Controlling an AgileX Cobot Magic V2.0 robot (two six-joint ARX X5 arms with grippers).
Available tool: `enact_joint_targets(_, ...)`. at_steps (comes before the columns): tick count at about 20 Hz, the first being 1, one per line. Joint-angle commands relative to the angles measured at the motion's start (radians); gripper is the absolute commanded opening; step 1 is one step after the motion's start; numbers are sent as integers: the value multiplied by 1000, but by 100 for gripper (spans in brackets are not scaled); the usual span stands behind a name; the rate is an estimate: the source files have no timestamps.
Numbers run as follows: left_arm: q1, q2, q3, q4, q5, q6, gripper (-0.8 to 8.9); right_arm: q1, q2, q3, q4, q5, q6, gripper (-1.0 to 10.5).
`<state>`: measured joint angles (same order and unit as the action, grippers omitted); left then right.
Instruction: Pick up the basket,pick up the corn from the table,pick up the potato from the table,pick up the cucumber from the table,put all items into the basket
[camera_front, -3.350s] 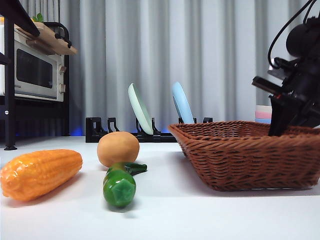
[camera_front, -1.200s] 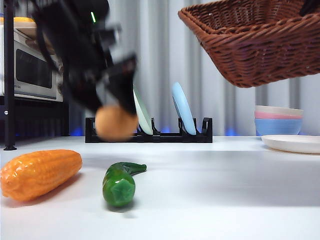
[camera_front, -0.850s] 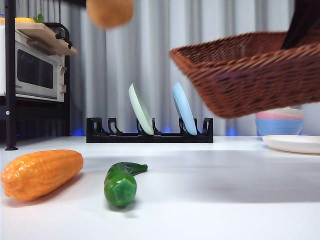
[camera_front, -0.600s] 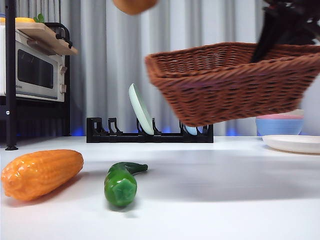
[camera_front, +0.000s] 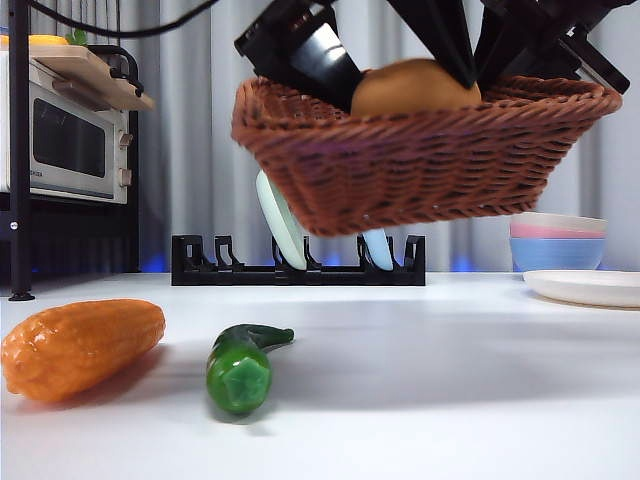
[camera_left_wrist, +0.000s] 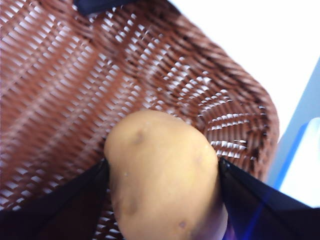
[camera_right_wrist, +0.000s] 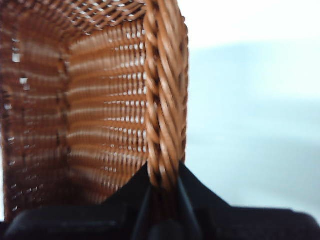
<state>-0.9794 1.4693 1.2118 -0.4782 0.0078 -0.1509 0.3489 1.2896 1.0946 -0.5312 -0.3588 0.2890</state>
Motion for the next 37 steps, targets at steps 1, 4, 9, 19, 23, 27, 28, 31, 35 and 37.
enact_joint_targets(1,-3,3,-6,3,-54,-3,516,2,-2,1,19,-10,21,-16)
enact_joint_targets(4,0,-2,-6,3,-61,-3,512,2,-2,1,8,-10,21,-16)
enact_joint_targets(9,-2,-86,-4,-6,-61,-3,512,2,-2,1,0,-10,21,-16)
enact_joint_targets(19,0,-467,27,-557,-327,-98,499,-4,-2,1,0,-9,2,-16)
enact_joint_targets(23,-1,-474,-20,-696,-328,-178,499,-8,-2,1,0,-9,1,-16)
enact_joint_targets(27,8,-474,-204,-554,-324,-224,499,-8,-3,1,-1,-9,-2,-16)
enact_joint_targets(28,26,-469,-259,-501,-320,-228,499,-9,-3,1,-1,-9,-2,-16)
enact_joint_targets(31,94,-422,-377,-399,-309,-236,499,-8,-3,1,-1,-9,-2,-16)
enact_joint_targets(35,223,-322,-430,-237,-143,-161,499,-8,-3,1,-1,-9,-2,-16)
enact_joint_targets(37,285,-249,-430,-171,-76,-132,499,-8,-3,1,-1,-9,-2,-16)
